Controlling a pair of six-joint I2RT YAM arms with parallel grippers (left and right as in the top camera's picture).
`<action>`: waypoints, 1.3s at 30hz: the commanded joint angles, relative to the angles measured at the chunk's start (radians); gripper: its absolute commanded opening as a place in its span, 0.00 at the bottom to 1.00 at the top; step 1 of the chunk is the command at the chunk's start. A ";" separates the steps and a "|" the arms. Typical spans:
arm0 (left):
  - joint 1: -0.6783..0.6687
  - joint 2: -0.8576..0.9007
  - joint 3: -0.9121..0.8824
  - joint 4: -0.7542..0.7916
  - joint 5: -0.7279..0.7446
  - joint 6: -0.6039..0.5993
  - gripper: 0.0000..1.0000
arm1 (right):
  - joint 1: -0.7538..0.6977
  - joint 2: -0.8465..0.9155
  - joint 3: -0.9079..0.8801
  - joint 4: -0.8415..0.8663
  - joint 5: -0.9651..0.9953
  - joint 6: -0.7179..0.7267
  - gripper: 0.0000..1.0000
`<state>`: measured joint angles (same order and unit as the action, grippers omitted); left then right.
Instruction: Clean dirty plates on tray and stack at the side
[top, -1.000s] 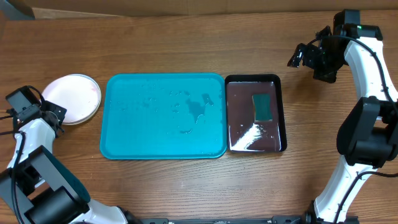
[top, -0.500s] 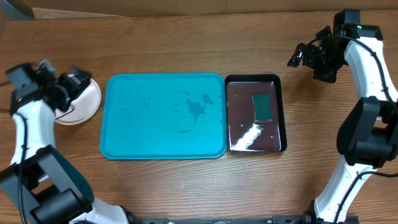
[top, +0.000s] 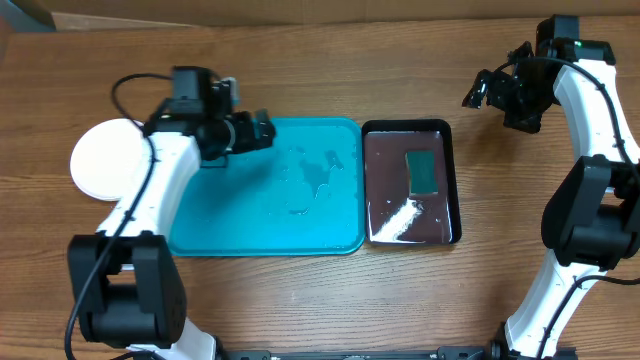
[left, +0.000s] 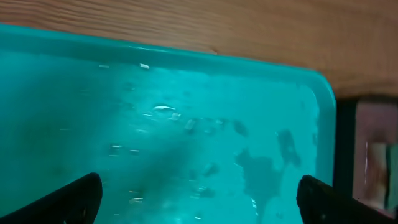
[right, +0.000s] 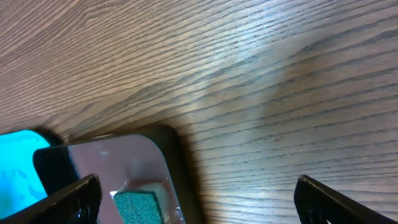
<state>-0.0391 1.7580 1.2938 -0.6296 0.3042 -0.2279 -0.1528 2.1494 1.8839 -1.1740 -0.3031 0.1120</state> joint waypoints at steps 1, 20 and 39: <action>-0.068 -0.023 0.010 -0.002 -0.049 0.026 1.00 | -0.001 -0.027 0.014 0.003 -0.001 0.005 1.00; -0.151 -0.023 0.010 -0.002 -0.050 0.026 1.00 | -0.001 -0.026 0.013 0.006 0.004 0.005 1.00; -0.151 -0.023 0.010 -0.002 -0.050 0.026 1.00 | 0.097 -0.471 0.014 0.006 0.003 0.005 1.00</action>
<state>-0.1894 1.7584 1.2938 -0.6304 0.2638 -0.2276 -0.0624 1.8317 1.8828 -1.1698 -0.2993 0.1120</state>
